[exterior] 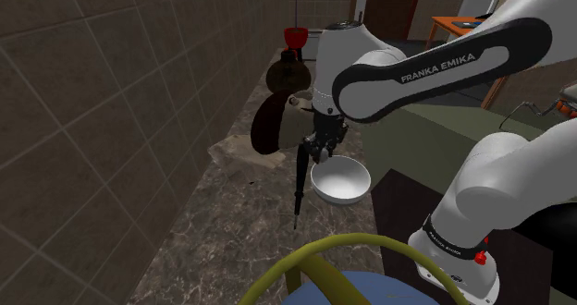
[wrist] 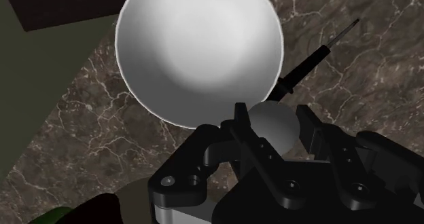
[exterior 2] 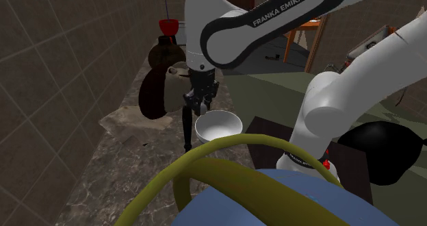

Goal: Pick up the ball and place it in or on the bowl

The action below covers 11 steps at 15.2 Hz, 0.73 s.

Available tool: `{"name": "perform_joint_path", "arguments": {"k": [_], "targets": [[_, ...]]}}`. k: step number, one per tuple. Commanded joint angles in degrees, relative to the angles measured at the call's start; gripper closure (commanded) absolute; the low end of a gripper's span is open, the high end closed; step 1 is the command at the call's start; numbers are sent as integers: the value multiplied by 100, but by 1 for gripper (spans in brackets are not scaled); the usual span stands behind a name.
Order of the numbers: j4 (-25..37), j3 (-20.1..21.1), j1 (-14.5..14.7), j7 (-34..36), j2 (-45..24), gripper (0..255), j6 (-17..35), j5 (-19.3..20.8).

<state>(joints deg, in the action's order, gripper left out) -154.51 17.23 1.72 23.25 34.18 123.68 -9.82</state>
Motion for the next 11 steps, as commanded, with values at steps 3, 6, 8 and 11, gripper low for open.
{"name": "perform_joint_path", "arguments": {"k": [3, 6, 8, 11], "targets": [[-632, -447, -80, -492, 824, 255, -220, 106], [-872, -597, -134, -657, 1075, 255, -240, 172], [-985, -573, -127, -657, 991, 255, -42, 151], [-1146, -537, -118, -656, 843, 255, 265, 118]]}}
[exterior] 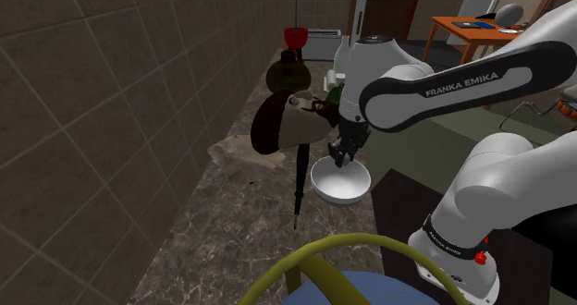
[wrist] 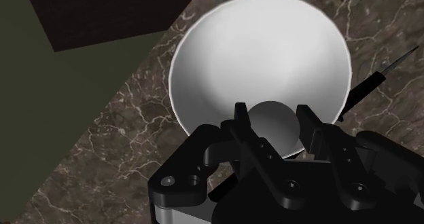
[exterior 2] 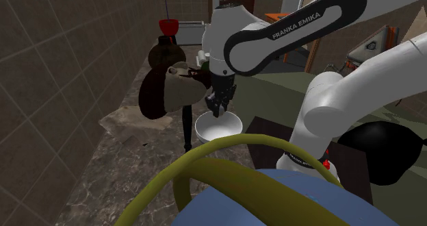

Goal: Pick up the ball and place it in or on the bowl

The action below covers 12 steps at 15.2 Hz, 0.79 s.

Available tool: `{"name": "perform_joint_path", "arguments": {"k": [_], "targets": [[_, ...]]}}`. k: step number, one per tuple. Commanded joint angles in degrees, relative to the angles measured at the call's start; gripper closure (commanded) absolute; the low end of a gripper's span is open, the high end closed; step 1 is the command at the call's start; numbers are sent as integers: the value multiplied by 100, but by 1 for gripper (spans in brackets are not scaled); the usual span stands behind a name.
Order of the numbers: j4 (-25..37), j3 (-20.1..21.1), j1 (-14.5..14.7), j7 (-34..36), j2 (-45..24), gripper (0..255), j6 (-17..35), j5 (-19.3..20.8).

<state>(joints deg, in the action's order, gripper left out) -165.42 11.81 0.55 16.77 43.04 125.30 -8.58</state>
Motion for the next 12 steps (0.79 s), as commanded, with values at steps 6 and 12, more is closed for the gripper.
{"name": "perform_joint_path", "arguments": {"k": [6, 12], "targets": [[-337, 81, 12, -4, -424, 255, 763, -68], [-423, 109, 13, -2, -587, 255, 1012, -89]]}}
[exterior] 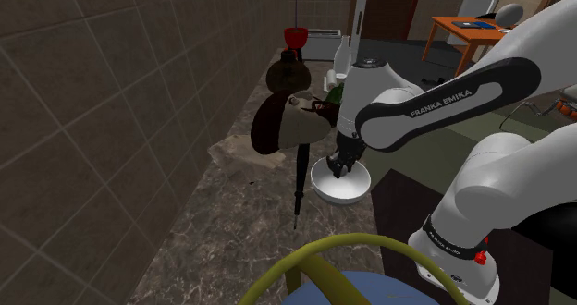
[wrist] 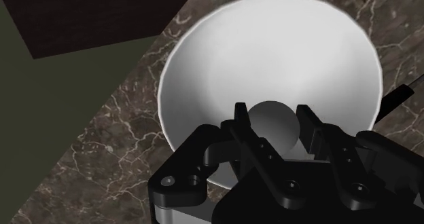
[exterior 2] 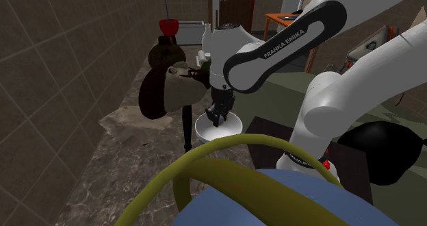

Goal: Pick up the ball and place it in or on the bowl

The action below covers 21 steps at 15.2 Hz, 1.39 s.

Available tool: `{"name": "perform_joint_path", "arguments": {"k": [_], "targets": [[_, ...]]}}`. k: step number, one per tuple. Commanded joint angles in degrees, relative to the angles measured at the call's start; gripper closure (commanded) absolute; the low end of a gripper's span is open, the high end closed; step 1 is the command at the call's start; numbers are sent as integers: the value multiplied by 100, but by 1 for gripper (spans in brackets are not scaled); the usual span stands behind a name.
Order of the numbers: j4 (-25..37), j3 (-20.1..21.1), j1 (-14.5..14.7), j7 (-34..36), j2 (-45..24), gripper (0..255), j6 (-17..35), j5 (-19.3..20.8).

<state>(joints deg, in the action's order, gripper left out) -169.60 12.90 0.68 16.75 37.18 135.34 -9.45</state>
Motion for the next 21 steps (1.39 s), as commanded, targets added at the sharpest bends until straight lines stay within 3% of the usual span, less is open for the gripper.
{"name": "perform_joint_path", "arguments": {"k": [1, 3, 4, 9, 13, 21], "targets": [[-5, 0, 1, 0, -1, 255, 8, -1], [-5, 0, 1, 0, -1, 255, 8, -1], [-5, 1, 1, 0, -1, 0, 8, -1], [-5, 1, 1, 0, -1, 0, 8, -1], [401, -114, -2, 2, 669, 0, -1066, 84], [401, -115, -1, 3, 669, 0, -1066, 85]]}}
